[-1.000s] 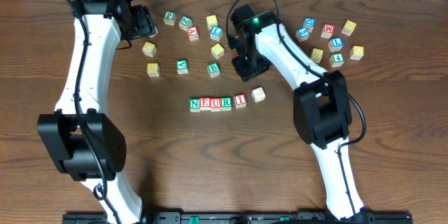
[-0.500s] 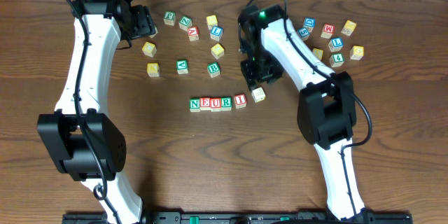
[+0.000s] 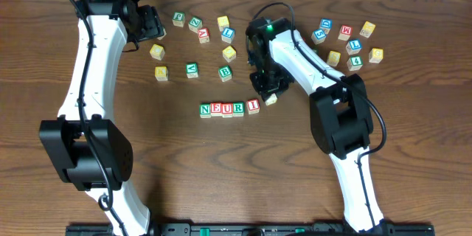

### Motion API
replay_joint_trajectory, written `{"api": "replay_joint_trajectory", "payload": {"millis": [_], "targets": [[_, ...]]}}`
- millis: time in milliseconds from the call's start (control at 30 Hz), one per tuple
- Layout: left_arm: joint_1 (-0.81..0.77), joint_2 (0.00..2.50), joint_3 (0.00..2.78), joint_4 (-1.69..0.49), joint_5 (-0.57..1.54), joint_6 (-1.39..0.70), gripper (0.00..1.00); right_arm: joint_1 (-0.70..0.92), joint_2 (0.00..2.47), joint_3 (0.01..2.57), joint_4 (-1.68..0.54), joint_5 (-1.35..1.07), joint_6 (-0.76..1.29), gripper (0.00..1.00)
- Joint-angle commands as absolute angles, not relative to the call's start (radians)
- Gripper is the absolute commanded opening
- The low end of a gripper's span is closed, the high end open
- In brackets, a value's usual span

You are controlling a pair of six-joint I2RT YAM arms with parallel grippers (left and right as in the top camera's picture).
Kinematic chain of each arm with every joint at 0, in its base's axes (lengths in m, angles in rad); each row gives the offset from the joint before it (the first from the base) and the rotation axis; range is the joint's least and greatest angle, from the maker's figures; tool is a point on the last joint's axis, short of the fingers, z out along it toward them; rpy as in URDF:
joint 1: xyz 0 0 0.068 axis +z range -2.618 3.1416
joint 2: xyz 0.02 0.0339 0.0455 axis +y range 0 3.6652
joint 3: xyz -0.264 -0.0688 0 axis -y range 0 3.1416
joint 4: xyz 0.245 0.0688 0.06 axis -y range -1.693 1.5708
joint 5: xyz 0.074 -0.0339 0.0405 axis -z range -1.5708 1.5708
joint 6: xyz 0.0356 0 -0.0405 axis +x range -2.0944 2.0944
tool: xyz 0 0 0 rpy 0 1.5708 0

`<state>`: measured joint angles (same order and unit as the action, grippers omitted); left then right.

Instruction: Spell out NEURIPS

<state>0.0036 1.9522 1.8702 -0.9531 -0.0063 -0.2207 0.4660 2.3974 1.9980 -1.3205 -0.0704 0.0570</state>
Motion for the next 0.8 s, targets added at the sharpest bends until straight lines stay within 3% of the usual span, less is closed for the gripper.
{"api": "replay_joint_trajectory", "payload": {"millis": [0,233,500,767], "targets": [[0.001,1.949,1.853,-0.955,-0.013,-0.219,0.75,0.473,2.379,2.0,-1.258,-0.055,-0.051,0.26],[0.001,1.949,1.853,-0.956,-0.013,-0.219,0.75,0.472,2.379,2.001,-1.132,-0.055,-0.179,0.26],[0.001,1.949,1.853,-0.956,-0.013,-0.219,0.75,0.469,2.379,2.001,-1.085,-0.051,-0.245,0.33],[0.001,1.949,1.853,-0.956,-0.013,-0.219,0.75,0.468,2.379,2.003,-1.089,-0.052,-0.235,0.49]]}}
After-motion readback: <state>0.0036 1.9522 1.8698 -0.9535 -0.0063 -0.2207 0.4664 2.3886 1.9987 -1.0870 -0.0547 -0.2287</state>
